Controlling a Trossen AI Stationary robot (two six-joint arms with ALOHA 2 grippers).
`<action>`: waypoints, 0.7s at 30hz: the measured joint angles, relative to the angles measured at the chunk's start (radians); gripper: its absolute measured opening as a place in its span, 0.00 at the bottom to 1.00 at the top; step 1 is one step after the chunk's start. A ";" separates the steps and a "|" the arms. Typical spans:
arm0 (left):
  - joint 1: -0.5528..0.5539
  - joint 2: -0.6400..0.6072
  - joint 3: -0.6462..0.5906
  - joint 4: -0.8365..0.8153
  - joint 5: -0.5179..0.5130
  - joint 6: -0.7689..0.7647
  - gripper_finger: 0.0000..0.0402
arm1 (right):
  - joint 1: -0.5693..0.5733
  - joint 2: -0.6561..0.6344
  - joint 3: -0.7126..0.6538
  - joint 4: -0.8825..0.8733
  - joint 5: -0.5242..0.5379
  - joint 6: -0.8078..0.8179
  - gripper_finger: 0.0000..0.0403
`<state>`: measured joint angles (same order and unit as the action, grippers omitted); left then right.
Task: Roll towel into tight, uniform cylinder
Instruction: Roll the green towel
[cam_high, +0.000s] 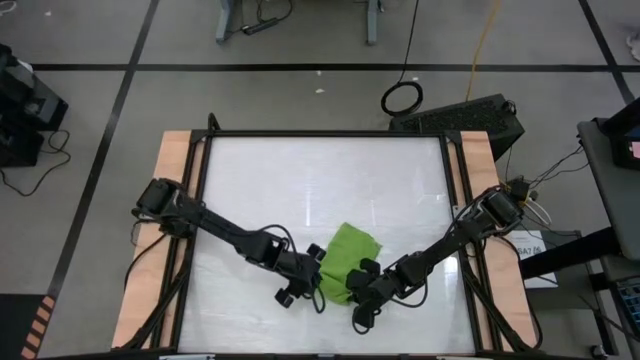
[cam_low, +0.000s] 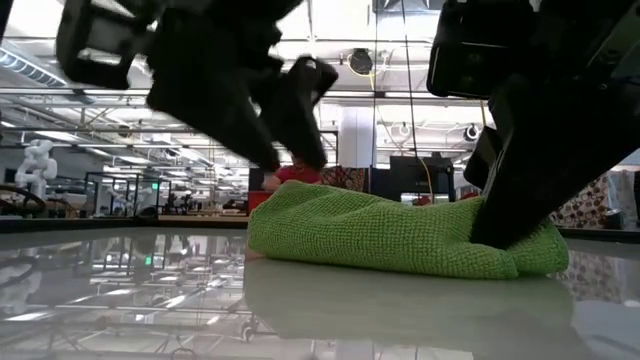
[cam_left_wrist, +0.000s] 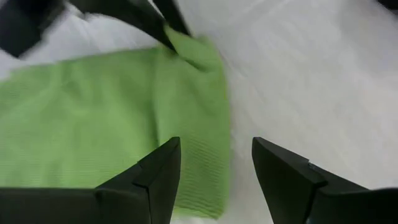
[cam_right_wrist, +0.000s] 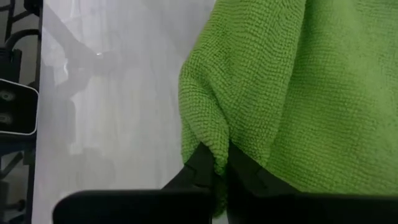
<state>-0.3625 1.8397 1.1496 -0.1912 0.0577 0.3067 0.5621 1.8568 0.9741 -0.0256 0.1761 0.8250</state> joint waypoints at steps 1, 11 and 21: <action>-0.001 0.011 0.000 -0.002 0.011 0.009 0.51 | 0.000 0.000 0.000 0.000 0.000 0.006 0.01; 0.001 0.082 0.000 0.003 -0.029 0.103 0.51 | 0.008 0.000 0.000 0.006 -0.019 0.054 0.01; 0.050 0.083 0.000 0.004 0.015 0.099 0.44 | 0.015 -0.006 0.000 0.007 -0.080 0.044 0.01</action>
<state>-0.3124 1.9222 1.1499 -0.1871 0.0723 0.4061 0.5774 1.8511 0.9741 -0.0183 0.0964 0.8694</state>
